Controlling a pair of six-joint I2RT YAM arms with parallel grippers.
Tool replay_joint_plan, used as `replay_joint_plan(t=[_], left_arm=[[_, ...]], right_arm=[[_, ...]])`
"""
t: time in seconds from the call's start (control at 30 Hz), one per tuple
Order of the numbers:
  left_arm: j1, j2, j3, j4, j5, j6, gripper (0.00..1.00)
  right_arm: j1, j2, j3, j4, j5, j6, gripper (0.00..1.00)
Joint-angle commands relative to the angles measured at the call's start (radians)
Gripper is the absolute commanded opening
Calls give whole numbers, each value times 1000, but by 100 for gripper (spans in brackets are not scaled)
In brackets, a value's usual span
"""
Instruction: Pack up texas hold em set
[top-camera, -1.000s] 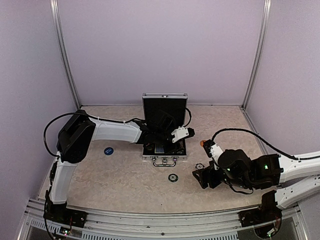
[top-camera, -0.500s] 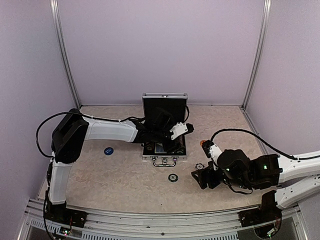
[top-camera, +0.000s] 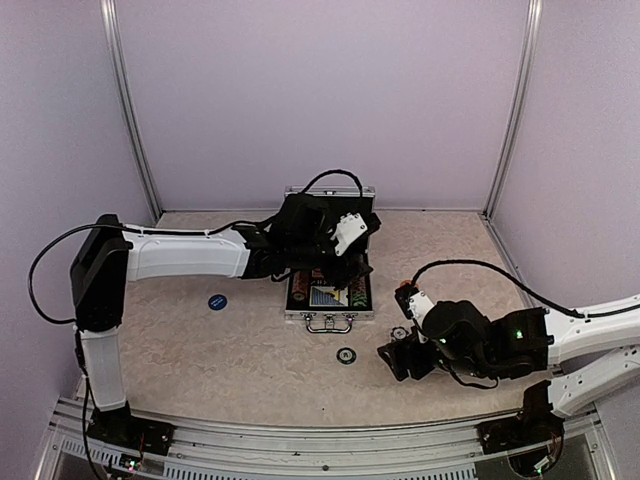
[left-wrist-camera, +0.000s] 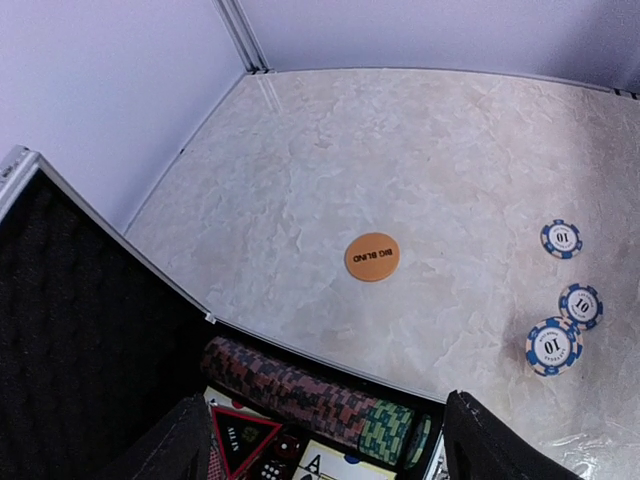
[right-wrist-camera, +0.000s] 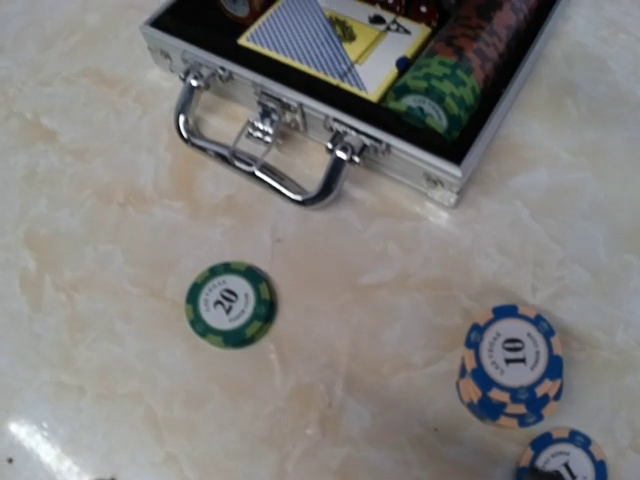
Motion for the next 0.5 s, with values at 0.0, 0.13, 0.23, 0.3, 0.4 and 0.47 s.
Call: replay_joint_plan(t=[0.0,0.13,0.23,0.3,0.4,0.47], left_arm=[[-33,58,-17,-62,-28,30,79],[-32,109,11,-63,-38,36,79],[-29,162,52,-83,-47,41,79],[-29,196,76,-93,-52,47,78],[-24,236,103,-111,-57,54,78],[-22,253,113,-112,-66,56,78]], right_arm=[[3,0,36,-9,15,-3,87],[1,-11,36,-23,18,7,87],[1,-24,36,-39,21,16,87],[1,-32,35,-54,24,24,87],[2,-48,33,-64,28,28,87],[1,-55,33,-71,30,30,87]])
